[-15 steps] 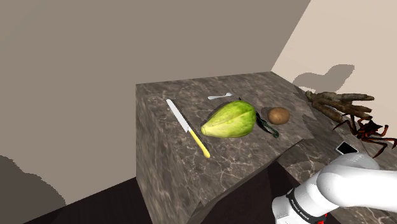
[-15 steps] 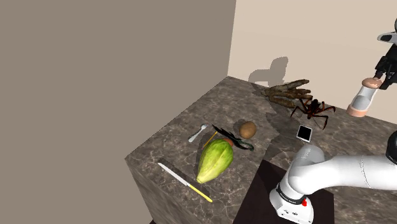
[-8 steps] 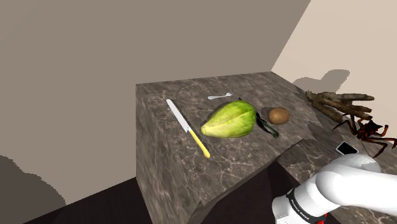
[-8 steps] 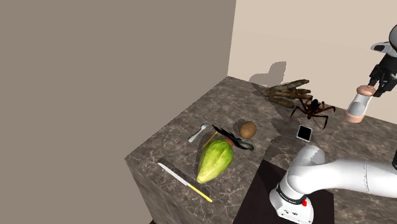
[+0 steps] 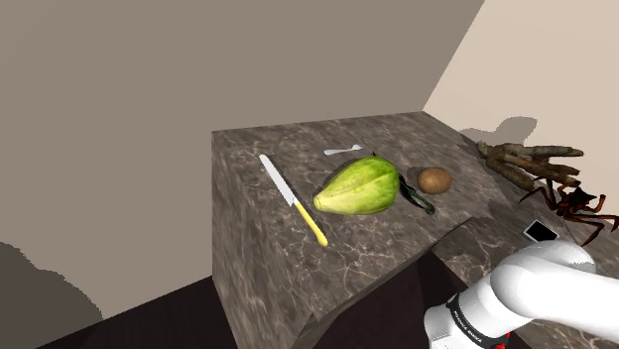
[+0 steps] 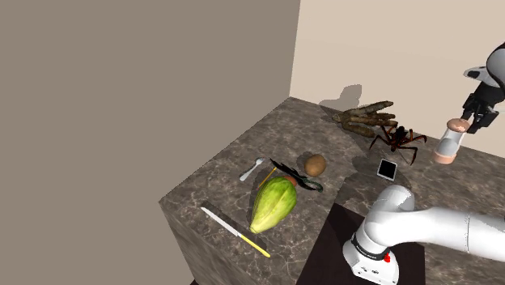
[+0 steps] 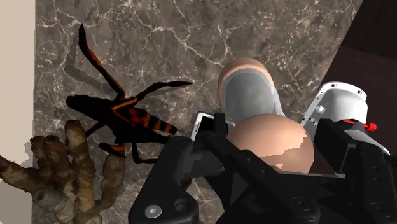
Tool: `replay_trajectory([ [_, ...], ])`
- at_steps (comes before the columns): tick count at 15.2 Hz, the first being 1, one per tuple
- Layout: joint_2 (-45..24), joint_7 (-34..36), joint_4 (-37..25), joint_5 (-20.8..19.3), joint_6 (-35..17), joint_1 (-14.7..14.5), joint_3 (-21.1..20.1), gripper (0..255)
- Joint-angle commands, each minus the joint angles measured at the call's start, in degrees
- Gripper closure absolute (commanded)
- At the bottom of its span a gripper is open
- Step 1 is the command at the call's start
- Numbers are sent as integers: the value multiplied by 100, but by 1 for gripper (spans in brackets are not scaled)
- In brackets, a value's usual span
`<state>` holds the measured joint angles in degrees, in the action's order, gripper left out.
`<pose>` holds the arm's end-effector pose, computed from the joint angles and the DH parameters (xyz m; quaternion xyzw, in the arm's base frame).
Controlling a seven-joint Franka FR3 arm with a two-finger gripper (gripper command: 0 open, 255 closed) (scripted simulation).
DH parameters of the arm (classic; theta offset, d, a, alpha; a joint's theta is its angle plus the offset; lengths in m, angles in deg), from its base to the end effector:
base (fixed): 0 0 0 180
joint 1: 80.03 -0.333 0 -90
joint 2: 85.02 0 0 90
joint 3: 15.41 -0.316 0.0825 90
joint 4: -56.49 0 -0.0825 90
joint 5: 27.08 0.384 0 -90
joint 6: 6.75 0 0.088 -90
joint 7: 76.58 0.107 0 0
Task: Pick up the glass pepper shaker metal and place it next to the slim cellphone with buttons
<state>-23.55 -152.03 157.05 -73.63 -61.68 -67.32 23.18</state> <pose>-0.1385 -0.3484 0.7100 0.9948 0.0975 -0.0231 0.0175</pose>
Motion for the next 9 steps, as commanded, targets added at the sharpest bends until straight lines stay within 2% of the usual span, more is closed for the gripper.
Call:
replay_trajectory([
  [1, 138, 57, 228, -28, -87, 49, 18, 255],
  [9, 643, 239, 1053, -175, -412, 227, 145, 255],
])
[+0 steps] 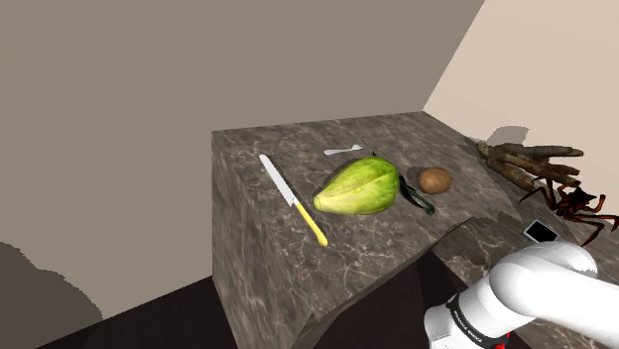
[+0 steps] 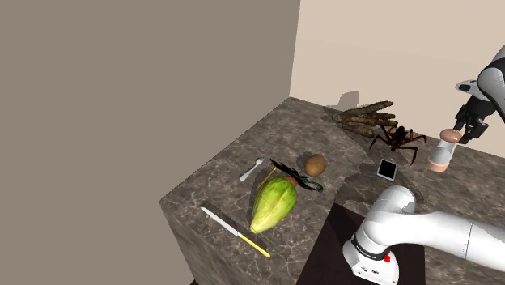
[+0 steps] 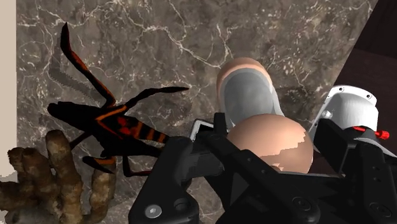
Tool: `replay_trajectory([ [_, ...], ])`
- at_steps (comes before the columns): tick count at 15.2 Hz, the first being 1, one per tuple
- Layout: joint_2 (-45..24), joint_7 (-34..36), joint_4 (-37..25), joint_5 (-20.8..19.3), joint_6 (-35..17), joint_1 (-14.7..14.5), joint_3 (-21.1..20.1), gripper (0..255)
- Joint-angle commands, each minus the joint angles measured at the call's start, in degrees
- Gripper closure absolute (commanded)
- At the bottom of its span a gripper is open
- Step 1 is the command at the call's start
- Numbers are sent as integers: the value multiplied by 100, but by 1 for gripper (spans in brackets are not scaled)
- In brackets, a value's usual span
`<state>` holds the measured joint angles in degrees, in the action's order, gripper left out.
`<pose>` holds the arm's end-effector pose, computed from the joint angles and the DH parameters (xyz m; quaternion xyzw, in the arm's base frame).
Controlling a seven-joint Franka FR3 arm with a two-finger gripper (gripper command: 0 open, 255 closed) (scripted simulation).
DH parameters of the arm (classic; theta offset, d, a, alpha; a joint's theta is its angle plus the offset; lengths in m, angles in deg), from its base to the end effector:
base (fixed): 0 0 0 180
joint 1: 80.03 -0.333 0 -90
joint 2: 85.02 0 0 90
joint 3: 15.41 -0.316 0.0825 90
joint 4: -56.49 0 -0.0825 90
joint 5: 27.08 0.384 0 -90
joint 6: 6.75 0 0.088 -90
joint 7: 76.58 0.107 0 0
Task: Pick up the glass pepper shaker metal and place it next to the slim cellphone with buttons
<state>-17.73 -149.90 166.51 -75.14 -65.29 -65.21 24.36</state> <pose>-0.1390 -0.3476 0.6630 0.9948 0.0974 -0.0230 0.0177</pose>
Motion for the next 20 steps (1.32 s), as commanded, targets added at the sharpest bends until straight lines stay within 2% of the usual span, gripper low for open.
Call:
replay_trajectory([
  [1, 121, 46, 204, -45, -90, 38, 47, 255],
  [15, 888, 256, 1441, -439, -608, 343, 436, 255],
  [20, 922, 263, 1495, -462, -631, 358, 460, 255],
])
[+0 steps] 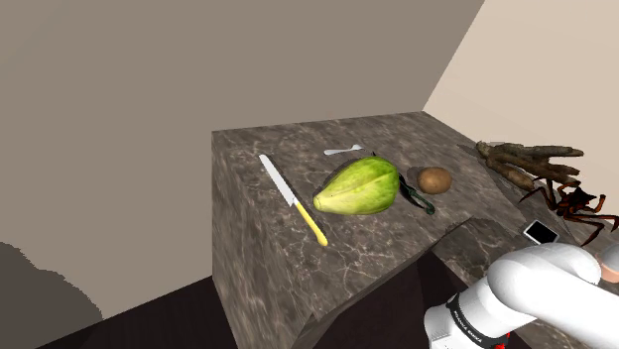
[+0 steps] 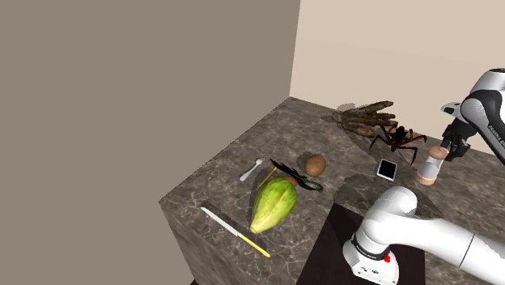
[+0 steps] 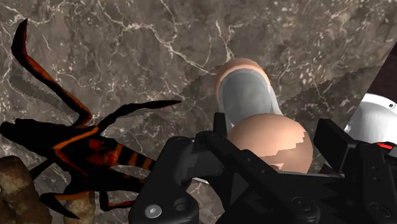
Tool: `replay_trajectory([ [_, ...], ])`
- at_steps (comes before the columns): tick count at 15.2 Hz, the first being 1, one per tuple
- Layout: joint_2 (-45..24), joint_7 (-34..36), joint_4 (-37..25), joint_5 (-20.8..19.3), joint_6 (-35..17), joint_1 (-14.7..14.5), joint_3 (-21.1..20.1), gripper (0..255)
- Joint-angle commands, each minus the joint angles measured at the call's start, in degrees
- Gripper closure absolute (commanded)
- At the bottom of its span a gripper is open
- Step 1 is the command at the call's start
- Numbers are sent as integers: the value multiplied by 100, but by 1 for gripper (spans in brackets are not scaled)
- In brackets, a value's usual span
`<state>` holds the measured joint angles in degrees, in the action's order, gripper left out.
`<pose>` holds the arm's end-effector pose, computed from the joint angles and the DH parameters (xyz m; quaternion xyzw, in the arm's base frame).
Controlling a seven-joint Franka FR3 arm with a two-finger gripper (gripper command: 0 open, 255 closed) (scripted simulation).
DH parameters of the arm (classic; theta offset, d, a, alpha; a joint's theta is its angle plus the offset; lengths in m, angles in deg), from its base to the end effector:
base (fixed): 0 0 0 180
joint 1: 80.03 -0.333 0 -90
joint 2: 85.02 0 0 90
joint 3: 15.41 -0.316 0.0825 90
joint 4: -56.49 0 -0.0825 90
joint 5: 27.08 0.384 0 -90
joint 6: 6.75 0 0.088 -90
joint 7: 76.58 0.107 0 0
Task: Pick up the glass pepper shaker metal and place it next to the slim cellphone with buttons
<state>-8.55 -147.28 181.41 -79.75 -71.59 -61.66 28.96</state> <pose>-0.1384 -0.3483 0.5746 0.9948 0.0975 -0.0230 0.0177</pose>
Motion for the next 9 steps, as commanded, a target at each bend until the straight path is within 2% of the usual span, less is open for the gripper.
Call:
replay_trajectory([
  [1, 4, 1, 5, -1, -1, 3, 0, 255],
  [3, 4, 1, 5, -1, -1, 2, 0, 255],
  [4, 4, 1, 5, -1, -1, 2, 0, 0],
  [9, 4, 1, 6, -1, -2, 2, 0, 0],
])
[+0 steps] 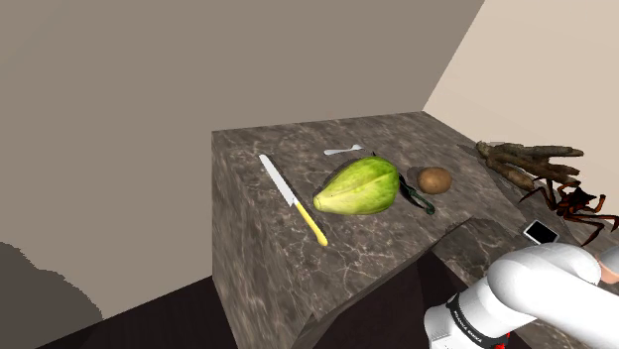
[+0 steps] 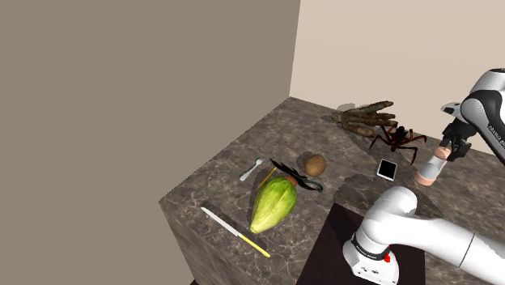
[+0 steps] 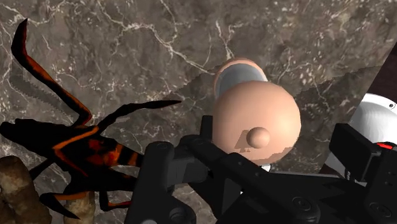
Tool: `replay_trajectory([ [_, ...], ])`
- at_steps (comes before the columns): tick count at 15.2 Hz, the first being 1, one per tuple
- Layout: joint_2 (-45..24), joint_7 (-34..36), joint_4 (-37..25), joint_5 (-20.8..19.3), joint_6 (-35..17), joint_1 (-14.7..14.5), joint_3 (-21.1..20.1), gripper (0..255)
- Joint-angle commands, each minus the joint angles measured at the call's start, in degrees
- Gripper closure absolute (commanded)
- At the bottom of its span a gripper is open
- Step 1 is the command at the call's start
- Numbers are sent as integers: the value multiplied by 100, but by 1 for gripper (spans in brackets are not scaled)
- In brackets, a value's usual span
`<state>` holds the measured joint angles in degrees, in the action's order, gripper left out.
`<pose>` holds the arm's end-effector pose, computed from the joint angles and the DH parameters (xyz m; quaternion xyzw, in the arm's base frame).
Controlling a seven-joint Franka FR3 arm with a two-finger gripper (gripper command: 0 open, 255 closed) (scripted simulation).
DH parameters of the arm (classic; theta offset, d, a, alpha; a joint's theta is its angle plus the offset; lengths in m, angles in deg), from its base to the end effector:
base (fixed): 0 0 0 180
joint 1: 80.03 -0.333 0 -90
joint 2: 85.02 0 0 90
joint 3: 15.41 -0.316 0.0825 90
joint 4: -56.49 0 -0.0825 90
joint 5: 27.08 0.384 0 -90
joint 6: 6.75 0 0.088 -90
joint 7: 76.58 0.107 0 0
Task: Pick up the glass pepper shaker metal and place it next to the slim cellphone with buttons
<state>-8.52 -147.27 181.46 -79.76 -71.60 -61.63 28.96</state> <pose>-0.1384 -0.3482 0.5744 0.9948 0.0975 -0.0230 0.0177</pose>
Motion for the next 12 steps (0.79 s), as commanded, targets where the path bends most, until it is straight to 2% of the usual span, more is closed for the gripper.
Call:
replay_trajectory([
  [1, -124, -21, -195, 90, 89, -52, -92, 0],
  [4, -492, -96, -771, 316, 345, -194, -316, 0],
  [12, -492, -97, -771, 316, 344, -194, -315, 0],
])
